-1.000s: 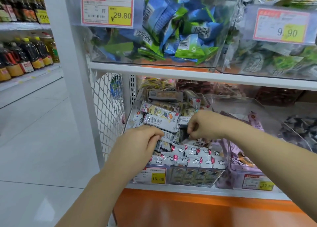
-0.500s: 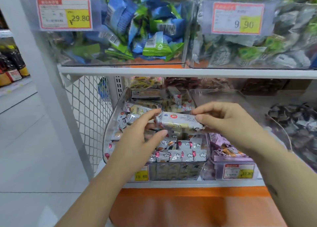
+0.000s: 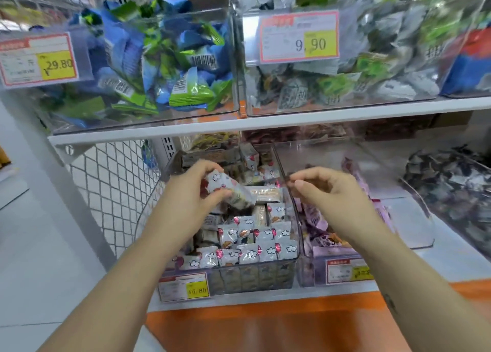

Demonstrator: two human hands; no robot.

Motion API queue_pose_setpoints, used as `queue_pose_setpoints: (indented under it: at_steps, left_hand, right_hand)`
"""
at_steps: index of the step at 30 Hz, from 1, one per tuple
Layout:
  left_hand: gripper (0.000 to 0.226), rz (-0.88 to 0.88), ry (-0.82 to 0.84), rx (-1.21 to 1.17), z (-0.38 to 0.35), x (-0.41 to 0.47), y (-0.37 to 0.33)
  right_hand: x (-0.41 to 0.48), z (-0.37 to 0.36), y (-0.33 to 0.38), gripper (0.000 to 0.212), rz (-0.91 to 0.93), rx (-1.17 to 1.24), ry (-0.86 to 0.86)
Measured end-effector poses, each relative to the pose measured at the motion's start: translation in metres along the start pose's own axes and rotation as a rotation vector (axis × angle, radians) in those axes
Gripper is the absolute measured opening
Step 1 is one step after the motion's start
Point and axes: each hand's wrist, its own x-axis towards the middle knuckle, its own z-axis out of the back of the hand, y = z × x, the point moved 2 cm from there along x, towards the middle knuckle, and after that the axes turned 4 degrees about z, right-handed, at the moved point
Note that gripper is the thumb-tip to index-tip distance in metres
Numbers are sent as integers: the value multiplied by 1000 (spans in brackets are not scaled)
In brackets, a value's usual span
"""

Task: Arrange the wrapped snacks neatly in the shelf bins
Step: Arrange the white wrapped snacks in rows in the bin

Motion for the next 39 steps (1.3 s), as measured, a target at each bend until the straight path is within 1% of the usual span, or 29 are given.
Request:
queue_pose_setpoints:
  at_steps: [3, 5, 8, 12, 16, 20, 26, 30, 35, 39]
  left_hand:
    - [32, -50, 83, 156, -8, 4, -4]
    - [38, -69, 124, 250, -13, 6, -4]
    - [42, -73, 244, 358, -19, 9, -6]
    - [41, -47, 450, 322, -34, 14, -7]
    - [42, -46, 524, 265, -54, 16, -9]
    - [30, 11, 630, 185, -70, 17, -7]
    - [26, 76, 705, 114, -79, 17, 0]
    - [29, 110, 752, 128, -77, 19, -2]
    - [35, 95, 712, 50, -69, 23, -11]
    - [32, 96, 691, 44, -75, 25, -20]
  right_hand:
    - [3, 1, -4, 18, -16, 26, -1]
    - [3, 1, -5, 18, -28, 45, 5]
    - [3, 2, -4, 15, -33, 68, 2]
    - [2, 4, -4, 12, -48, 69, 10]
    - [2, 1, -6, 11, -41, 19, 26]
    - [3, 1, -7, 10, -30, -49, 35]
    - [4, -3, -9, 9, -9, -101, 53]
    - [4, -4, -9, 10, -3, -100, 55]
    - [4, -5, -13, 9, -12, -134, 71]
    - [5, -6, -14, 10, -20, -125, 66]
